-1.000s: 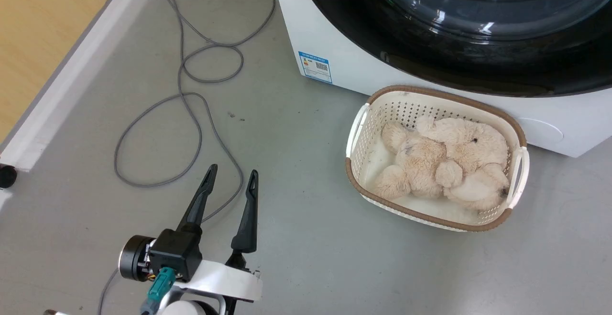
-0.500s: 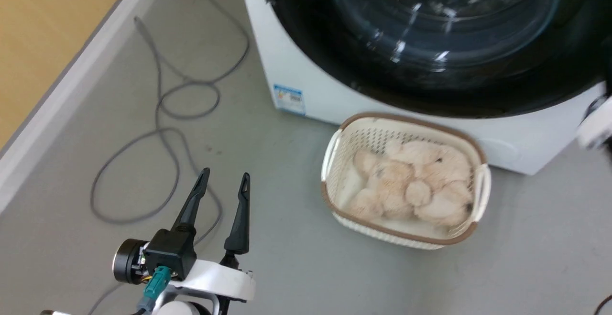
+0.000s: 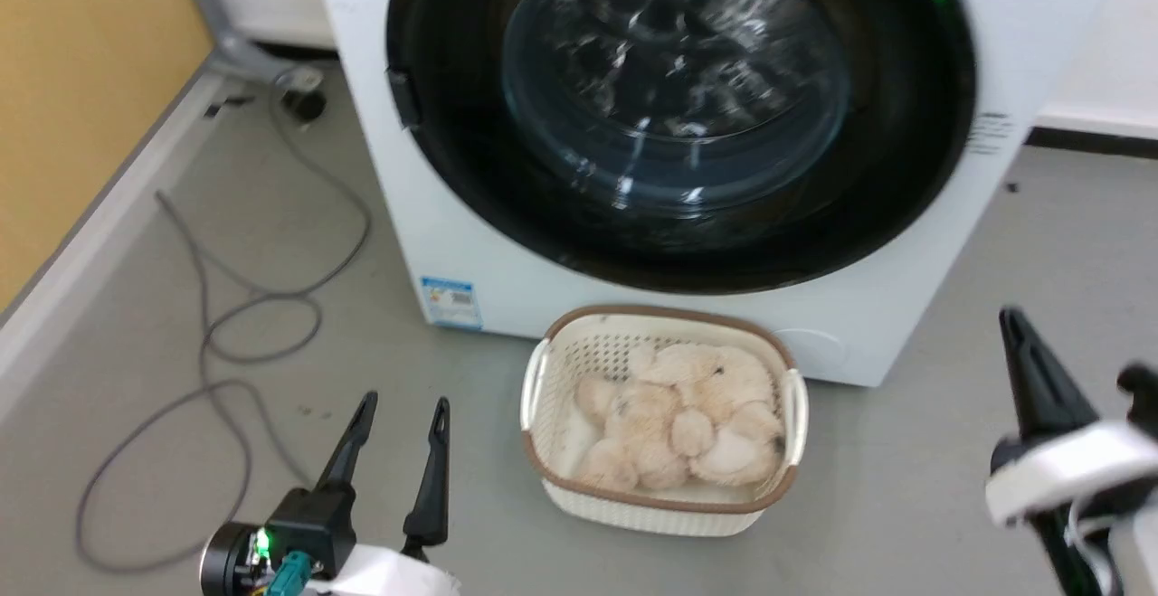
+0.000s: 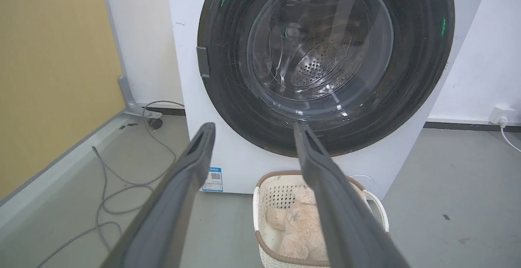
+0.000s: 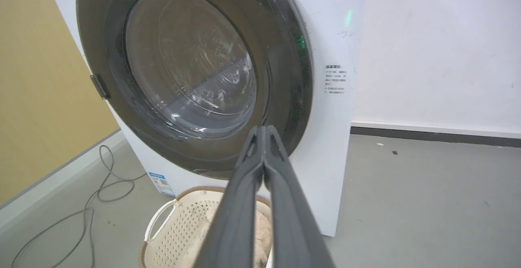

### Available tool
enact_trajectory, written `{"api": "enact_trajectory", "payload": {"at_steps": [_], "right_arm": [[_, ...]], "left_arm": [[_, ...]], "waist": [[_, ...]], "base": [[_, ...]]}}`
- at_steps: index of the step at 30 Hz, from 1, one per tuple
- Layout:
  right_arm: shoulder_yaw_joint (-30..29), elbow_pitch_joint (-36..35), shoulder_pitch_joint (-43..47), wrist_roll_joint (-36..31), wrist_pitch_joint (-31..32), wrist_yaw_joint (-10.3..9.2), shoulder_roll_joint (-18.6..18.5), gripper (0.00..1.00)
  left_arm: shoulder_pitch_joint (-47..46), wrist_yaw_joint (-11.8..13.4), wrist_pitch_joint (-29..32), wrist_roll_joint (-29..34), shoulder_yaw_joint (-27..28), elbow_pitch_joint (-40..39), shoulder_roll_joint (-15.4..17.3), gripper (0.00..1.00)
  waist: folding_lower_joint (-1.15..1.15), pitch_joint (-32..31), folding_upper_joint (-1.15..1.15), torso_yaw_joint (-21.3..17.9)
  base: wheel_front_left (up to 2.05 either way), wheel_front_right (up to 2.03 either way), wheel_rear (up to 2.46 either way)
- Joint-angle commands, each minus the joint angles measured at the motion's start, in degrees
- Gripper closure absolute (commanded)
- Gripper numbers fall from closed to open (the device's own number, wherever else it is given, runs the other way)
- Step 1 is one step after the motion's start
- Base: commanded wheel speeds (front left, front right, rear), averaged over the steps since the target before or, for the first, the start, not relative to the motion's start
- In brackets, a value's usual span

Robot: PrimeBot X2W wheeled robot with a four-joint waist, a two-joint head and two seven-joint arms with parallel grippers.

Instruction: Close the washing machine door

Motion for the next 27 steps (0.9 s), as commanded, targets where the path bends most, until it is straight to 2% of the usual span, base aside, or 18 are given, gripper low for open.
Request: {"api": "enact_trajectory", "payload": {"at_steps": [1, 7, 14, 15, 16, 27], "right_arm": [[-1.3, -1.7, 2.5, -1.1, -0.3, -0.04, 1.3, 1.0], [-7.7, -11.2, 12.6, -7.6, 0.3, -0.04, 7.8, 1.0], [-11.2, -19.1, 20.0, -14.0, 1.7, -0.04, 13.3, 1.0], [-11.4, -19.5, 20.6, -14.4, 1.8, -0.04, 13.8, 0.6], [-11.5, -19.9, 21.2, -14.7, 1.8, -0.04, 14.1, 0.0], [-12.0, -20.6, 23.8, -16.5, 2.0, -0.04, 15.6, 0.0]], "left_arm": [[1.0, -0.2, -0.2, 0.2, 0.1, 0.3, 0.4, 0.0], [2.2, -0.4, -0.2, 0.2, -0.1, 1.3, 0.5, 0.0], [3.2, -0.7, -0.2, 0.2, -0.5, 1.8, 0.6, 0.0], [3.3, -0.7, -0.2, 0.2, -0.5, 1.8, 0.6, 0.0], [3.5, -0.8, -0.2, 0.2, -0.5, 1.8, 0.7, 0.0], [4.4, -0.7, -0.2, 0.8, -1.2, 1.7, 0.7, 0.0]], "waist": [[0.01, -1.7, 0.0, -1.8], [0.01, -3.1, 0.0, -3.1], [0.01, -3.6, 0.0, -3.9], [0.01, -3.6, 0.0, -3.9], [0.01, -3.7, 0.0, -4.0], [0.01, -4.0, 0.0, -3.5]], "base": [[0.0, 0.0, 0.0], [0.0, 0.0, 0.0], [0.0, 0.0, 0.0], [0.0, 0.0, 0.0], [0.0, 0.0, 0.0], [0.0, 0.0, 0.0]]}}
